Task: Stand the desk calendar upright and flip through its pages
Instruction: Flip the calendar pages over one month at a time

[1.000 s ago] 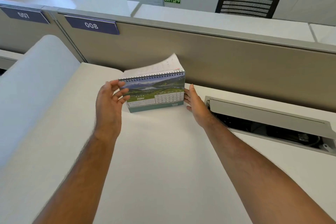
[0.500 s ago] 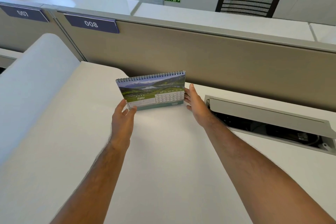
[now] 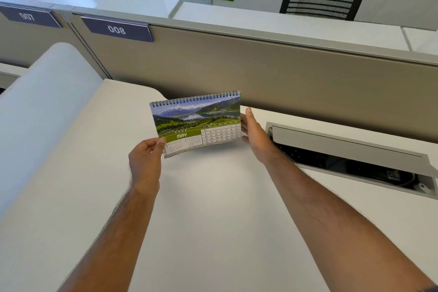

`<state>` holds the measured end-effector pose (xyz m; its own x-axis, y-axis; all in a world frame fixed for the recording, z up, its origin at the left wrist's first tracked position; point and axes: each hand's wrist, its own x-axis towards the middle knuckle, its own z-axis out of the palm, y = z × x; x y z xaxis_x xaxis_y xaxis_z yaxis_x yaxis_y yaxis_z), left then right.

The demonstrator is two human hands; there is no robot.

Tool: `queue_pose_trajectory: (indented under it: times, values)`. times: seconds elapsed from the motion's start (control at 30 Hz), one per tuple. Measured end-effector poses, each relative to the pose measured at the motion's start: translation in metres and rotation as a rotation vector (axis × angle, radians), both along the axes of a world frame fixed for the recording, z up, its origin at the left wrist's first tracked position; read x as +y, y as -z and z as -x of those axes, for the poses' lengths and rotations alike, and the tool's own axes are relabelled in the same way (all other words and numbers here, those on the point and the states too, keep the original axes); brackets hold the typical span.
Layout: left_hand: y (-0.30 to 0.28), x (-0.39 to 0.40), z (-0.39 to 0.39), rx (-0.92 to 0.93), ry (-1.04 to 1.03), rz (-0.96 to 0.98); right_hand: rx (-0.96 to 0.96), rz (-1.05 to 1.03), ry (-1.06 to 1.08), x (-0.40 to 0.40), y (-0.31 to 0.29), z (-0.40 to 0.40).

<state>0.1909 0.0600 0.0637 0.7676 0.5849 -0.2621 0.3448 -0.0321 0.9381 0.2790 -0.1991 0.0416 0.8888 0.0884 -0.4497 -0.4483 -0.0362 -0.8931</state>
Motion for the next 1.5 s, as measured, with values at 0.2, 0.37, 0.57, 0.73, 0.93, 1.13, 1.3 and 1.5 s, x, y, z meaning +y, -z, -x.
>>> queue_pose_trajectory:
  times: [0.2, 0.37, 0.57, 0.73, 0.93, 1.13, 1.3, 1.5]
  values:
    - [-0.003, 0.007, 0.004, -0.019, -0.028, -0.007, 0.004, -0.005, 0.004, 0.001, 0.0, -0.001]
    - [-0.009, 0.004, 0.005, -0.003, 0.005, -0.032, 0.009, 0.005, 0.0, 0.001, 0.002, 0.0]
    - [-0.016, 0.004, 0.007, -0.086, 0.199, 0.19, -0.01, -0.006, -0.009, -0.001, 0.009, -0.001]
    - [-0.037, 0.006, 0.006, -0.218, 0.185, 0.6, -0.049, -0.05, -0.052, -0.004, 0.003, 0.003]
    - [-0.064, 0.008, -0.017, -0.338, 0.212, 0.727, -0.068, -0.021, -0.015, -0.003, 0.004, 0.002]
    - [-0.074, 0.009, -0.035, -0.339, 0.307, 0.641, -0.057, -0.02, -0.033, -0.003, 0.005, 0.002]
    - [-0.067, 0.003, -0.039, -0.272, 0.303, 0.366, -0.046, -0.02, -0.032, -0.002, 0.005, 0.002]
    - [-0.04, 0.005, -0.028, -0.251, 0.273, 0.168, -0.058, -0.016, -0.046, -0.002, 0.003, 0.005]
